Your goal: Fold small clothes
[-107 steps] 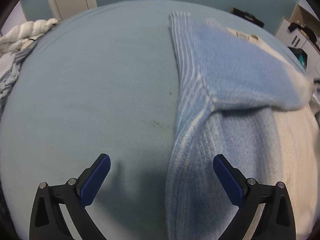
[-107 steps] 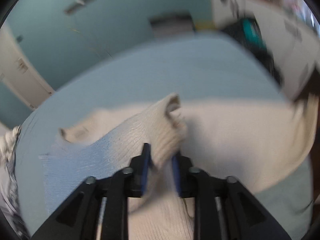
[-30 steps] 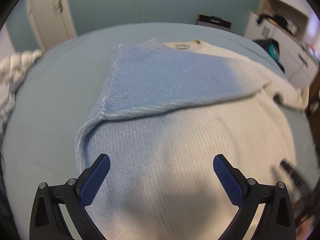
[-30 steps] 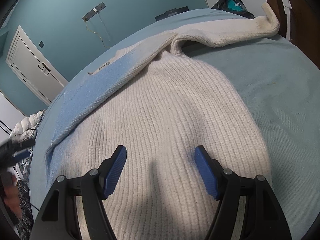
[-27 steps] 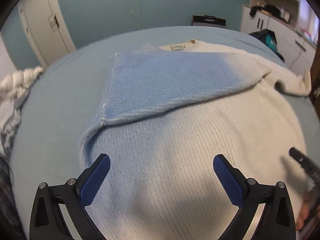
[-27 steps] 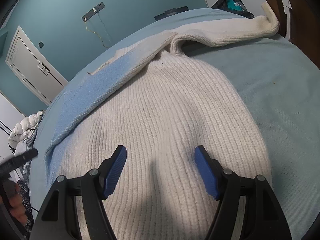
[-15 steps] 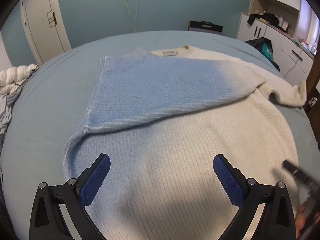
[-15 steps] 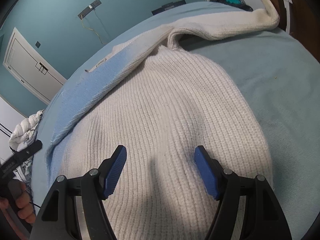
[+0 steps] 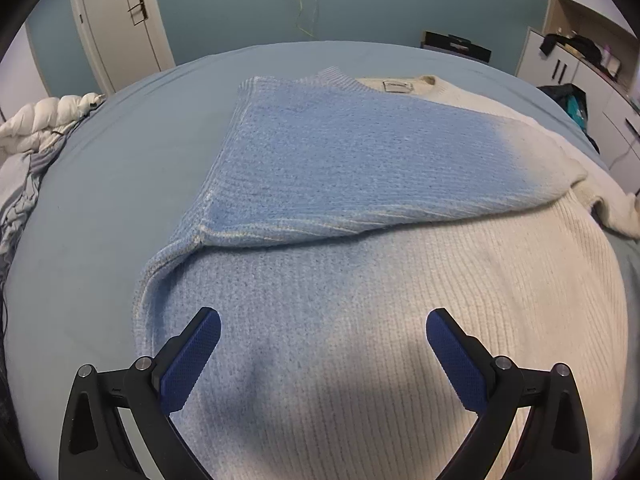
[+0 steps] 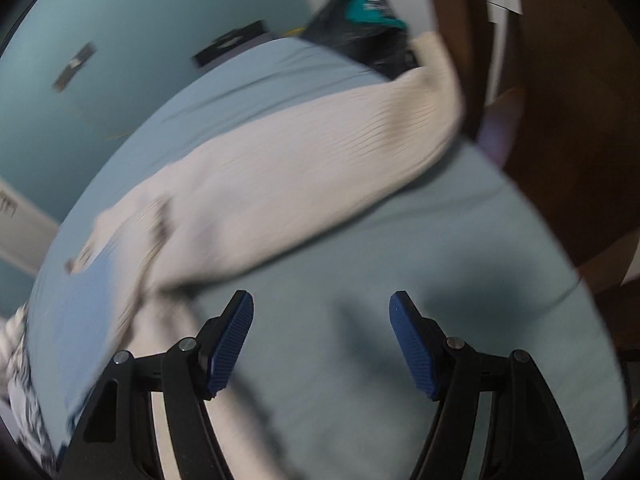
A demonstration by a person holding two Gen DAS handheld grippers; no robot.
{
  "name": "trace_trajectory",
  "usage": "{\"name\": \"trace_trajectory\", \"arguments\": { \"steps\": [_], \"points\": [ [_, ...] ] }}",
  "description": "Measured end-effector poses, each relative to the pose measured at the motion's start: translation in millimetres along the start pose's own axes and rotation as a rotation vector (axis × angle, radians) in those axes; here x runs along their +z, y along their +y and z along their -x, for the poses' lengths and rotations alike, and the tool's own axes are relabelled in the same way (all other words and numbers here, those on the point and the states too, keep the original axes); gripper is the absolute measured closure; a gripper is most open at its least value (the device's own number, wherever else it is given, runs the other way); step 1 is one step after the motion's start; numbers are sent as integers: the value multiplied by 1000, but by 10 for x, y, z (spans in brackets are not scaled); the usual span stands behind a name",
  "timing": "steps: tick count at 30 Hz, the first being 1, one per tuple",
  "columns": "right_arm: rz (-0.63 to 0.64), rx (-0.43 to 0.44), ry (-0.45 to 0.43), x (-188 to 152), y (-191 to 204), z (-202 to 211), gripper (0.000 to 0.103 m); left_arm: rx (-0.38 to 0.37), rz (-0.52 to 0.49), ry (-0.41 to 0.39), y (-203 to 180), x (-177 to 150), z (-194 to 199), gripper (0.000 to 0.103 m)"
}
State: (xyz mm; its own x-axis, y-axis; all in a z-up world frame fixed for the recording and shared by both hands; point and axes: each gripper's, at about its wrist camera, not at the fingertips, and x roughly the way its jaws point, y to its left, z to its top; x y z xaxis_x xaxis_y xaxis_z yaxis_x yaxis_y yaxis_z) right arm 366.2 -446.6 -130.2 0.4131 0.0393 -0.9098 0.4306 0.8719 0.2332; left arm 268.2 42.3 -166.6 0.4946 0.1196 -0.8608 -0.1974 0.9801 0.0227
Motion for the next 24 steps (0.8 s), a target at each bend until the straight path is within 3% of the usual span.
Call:
{"name": "trace_trajectory", "arguments": {
  "steps": [5, 8, 11, 13, 16, 17, 18, 19, 21, 24],
  "points": [
    [-125, -5, 11, 436, -470, -313, 36, 25, -21, 11, -16, -25, -84, 0],
    [-153, -15, 2, 617, -517, -514, 36, 20, -27, 10, -31, -16, -113, 0],
    [-143, -176, -5, 754, -478, -745, 36, 34, -50, 3, -71, -13, -120, 0],
    [-165, -205, -20, 820, -509, -833, 39, 34, -53, 0, -73, -10, -122, 0],
    [-150, -200, -18, 976, -488, -986, 52, 37, -50, -3, -62, 5, -128, 0],
    [-116, -216, -17, 1037, -432, -993, 75, 42, -48, -7, -58, 3, -128, 0],
    [-67, -239, -7, 1101, -351, -982, 92, 47, -48, -9, -54, 2, -125, 0],
    [-22, -282, -20, 1137, -249, -912, 97, 47, -49, -11, -48, 2, -126, 0],
    [113, -315, -131, 1181, 83, -580, 97, 39, -42, -11, -29, 11, -117, 0],
    [220, -285, -290, 1152, 541, 29, 98, 9, -18, -14, -6, 40, -43, 0]
  ]
}}
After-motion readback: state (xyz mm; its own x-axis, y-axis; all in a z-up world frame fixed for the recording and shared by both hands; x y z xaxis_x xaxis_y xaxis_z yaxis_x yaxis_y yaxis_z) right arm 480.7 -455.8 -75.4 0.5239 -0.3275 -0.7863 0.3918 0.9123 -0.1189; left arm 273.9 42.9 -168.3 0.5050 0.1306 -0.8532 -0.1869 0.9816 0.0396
